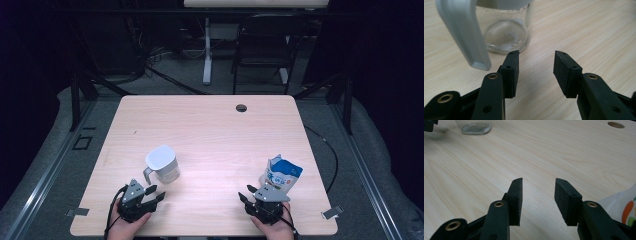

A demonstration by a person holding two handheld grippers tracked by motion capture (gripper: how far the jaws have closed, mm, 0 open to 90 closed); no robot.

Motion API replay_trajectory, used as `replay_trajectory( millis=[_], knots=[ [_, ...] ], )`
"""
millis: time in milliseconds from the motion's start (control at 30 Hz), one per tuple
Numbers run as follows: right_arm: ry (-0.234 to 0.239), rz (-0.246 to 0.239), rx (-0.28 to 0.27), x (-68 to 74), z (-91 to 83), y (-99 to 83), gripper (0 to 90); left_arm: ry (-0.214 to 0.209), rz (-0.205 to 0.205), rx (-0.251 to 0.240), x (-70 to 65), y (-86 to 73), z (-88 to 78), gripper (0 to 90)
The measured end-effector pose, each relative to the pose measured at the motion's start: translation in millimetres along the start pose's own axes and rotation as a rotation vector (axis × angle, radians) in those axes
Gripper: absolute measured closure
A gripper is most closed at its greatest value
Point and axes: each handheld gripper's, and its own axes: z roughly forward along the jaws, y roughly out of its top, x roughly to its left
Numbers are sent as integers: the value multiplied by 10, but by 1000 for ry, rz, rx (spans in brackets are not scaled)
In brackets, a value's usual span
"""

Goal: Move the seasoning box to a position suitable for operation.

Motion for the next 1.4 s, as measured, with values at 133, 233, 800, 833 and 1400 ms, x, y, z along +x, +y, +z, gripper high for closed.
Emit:
replay_trajectory(
  millis=[133, 233, 800, 833, 1400],
  knots=[
    [12, -13, -1, 16, -38, 52, 581, 9, 3, -9, 23, 7, -85, 562],
    [24, -16, -1, 18, -81, 65, 577, 30, -2, -17, 45, 21, -152, 572],
    [42, -30, -45, 75, -186, 85, 565, 157, -80, -53, 351, 176, -421, 579],
    [44, -25, -50, 77, -175, 102, 563, 161, -84, -45, 368, 185, -410, 565],
    [60, -31, -64, 50, -70, 195, 550, 147, -62, -1, 361, 406, -98, 505]
  ],
)
